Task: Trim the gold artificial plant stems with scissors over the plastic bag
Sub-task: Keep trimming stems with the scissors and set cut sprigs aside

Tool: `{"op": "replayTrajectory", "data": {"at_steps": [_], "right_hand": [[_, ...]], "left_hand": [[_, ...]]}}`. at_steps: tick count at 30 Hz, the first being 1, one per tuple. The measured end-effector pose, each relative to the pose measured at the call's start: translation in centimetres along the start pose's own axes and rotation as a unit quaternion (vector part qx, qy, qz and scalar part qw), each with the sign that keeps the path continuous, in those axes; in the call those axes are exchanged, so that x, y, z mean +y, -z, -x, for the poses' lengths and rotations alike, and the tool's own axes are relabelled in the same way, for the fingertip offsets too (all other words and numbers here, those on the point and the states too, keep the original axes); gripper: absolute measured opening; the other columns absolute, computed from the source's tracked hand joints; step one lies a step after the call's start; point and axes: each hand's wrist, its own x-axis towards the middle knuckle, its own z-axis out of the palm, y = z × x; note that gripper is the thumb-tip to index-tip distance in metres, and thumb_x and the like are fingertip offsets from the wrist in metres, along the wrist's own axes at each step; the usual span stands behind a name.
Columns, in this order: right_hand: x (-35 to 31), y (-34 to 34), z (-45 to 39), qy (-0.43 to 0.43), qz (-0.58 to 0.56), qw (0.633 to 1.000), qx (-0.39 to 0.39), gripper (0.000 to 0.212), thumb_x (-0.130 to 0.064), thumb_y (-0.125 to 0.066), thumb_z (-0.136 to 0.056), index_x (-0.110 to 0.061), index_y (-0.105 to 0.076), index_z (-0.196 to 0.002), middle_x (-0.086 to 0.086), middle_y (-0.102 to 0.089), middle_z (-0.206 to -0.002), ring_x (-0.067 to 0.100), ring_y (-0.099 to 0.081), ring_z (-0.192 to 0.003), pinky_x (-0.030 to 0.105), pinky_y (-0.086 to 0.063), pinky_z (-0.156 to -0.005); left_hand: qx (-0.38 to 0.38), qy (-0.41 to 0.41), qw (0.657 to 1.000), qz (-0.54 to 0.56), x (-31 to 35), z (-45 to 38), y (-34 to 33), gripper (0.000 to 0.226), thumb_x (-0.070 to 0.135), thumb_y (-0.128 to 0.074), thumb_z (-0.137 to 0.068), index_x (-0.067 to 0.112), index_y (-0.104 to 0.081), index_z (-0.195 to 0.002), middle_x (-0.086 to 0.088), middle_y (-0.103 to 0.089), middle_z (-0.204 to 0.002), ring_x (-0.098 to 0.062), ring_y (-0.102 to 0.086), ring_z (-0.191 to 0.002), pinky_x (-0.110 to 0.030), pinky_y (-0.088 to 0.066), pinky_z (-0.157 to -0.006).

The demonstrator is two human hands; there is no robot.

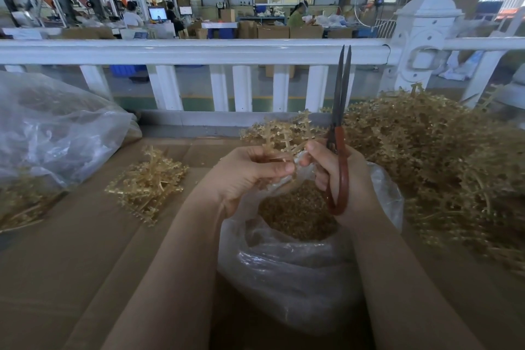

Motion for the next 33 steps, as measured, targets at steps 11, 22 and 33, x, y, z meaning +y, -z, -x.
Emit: {"op": "replayTrajectory", "data": {"at_steps": [11, 22, 33], "right_hand": [[0.3, -0.1, 0.1, 0.061, 0.040, 0.997, 0.013, 0.024, -0.036, -0.075, -0.084, -0.013, -0.071, -0.079, 0.008, -0.063, -0.075, 0.001, -0.052, -0.047, 0.009, -0.042, -0.049], [0.2, -0.8, 0.3, 0.090, 0.235, 0.968, 0.021, 0.050, -0.059, -0.075, -0.073, -0.012, -0.067, -0.090, 0.003, -0.063, -0.077, 0.008, -0.060, -0.075, 0.028, -0.049, -0.076], [1.1, -0.2, 0.4, 0.101, 0.462, 0.881, -0.003, 0.043, -0.082, -0.060, -0.069, -0.043, -0.054, -0.084, -0.028, -0.063, -0.084, -0.008, -0.059, -0.083, 0.017, -0.039, -0.065]], "left_hand": [[0.067, -0.036, 0.988, 0.135, 0.4, -0.3, 0.2, 0.013, 0.020, -0.075, -0.072, 0.012, -0.071, -0.080, -0.001, -0.074, -0.077, -0.008, -0.066, -0.066, -0.018, -0.052, -0.059], [0.144, -0.058, 0.964, 0.217, 0.1, -0.5, 0.6, 0.011, 0.017, -0.078, -0.065, 0.018, -0.077, -0.076, -0.001, -0.076, -0.077, -0.009, -0.073, -0.071, -0.018, -0.054, -0.057], [0.137, -0.135, 0.952, 0.236, 0.4, -0.4, 0.6, 0.017, 0.005, -0.074, -0.067, 0.014, -0.074, -0.081, -0.003, -0.076, -0.082, -0.014, -0.071, -0.080, -0.029, -0.054, -0.091]]}}
